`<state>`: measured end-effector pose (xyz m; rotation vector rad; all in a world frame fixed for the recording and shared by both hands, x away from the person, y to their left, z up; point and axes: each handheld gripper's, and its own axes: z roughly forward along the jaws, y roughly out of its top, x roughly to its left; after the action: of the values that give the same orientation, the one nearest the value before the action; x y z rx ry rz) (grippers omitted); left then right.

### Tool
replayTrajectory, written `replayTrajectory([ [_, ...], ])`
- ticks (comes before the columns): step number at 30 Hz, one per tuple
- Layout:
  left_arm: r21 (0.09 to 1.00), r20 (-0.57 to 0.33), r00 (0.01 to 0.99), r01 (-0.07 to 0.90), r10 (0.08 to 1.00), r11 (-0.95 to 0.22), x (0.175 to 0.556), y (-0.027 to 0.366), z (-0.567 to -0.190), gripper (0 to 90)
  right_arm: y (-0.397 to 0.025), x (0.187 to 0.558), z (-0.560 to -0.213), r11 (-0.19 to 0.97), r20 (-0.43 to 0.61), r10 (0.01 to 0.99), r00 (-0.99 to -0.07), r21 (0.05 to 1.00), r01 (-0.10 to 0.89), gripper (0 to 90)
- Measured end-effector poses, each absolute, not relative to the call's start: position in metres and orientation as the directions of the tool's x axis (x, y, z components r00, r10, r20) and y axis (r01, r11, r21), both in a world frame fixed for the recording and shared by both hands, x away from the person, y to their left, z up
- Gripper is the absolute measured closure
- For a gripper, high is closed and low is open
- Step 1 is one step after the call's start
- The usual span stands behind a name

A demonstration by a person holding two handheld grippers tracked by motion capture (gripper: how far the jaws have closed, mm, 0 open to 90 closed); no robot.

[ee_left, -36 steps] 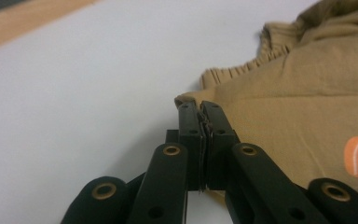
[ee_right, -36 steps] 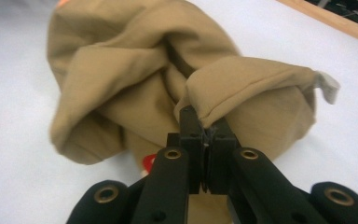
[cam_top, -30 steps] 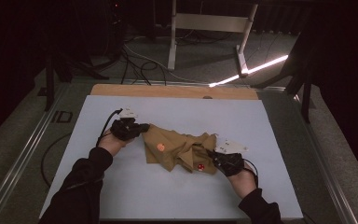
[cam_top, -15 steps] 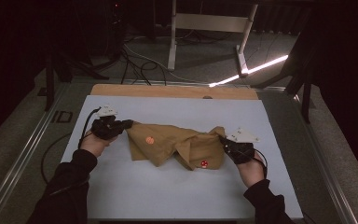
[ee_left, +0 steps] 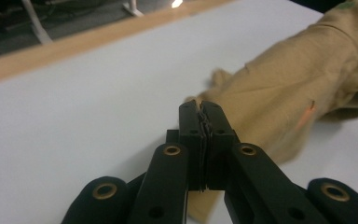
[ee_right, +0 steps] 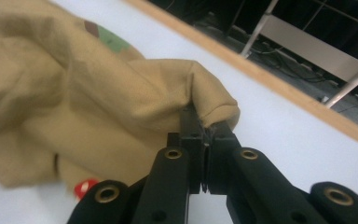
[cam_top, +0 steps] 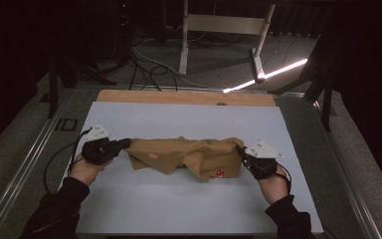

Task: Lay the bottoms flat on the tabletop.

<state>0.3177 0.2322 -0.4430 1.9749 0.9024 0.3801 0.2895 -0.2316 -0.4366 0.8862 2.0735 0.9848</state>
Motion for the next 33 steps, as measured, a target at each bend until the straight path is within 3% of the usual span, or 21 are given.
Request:
replayTrajectory([
  [5,0.815,-0.093,0.700,0.462,0.708,-0.350,0.288,0.229,-0.457,88.9,-0.238,0.269,-0.451,0.518,-0.263,0.759,-0.595,0.797,0.309,88.5],
  [16,0.773,-0.126,0.710,0.508,0.693,-0.380,0.259,0.229,-0.482,88.7,-0.247,0.239,-0.478,0.576,-0.209,0.703,-0.680,0.728,0.372,88.1],
  [27,0.730,-0.156,0.748,0.528,0.645,-0.435,0.240,0.222,-0.492,88.4,-0.261,0.230,-0.493,0.601,-0.182,0.697,-0.694,0.677,0.426,87.4],
  [33,0.711,-0.160,0.760,0.531,0.630,-0.460,0.232,0.220,-0.493,88.3,-0.272,0.231,-0.495,0.591,-0.198,0.731,-0.653,0.663,0.460,90.0],
])
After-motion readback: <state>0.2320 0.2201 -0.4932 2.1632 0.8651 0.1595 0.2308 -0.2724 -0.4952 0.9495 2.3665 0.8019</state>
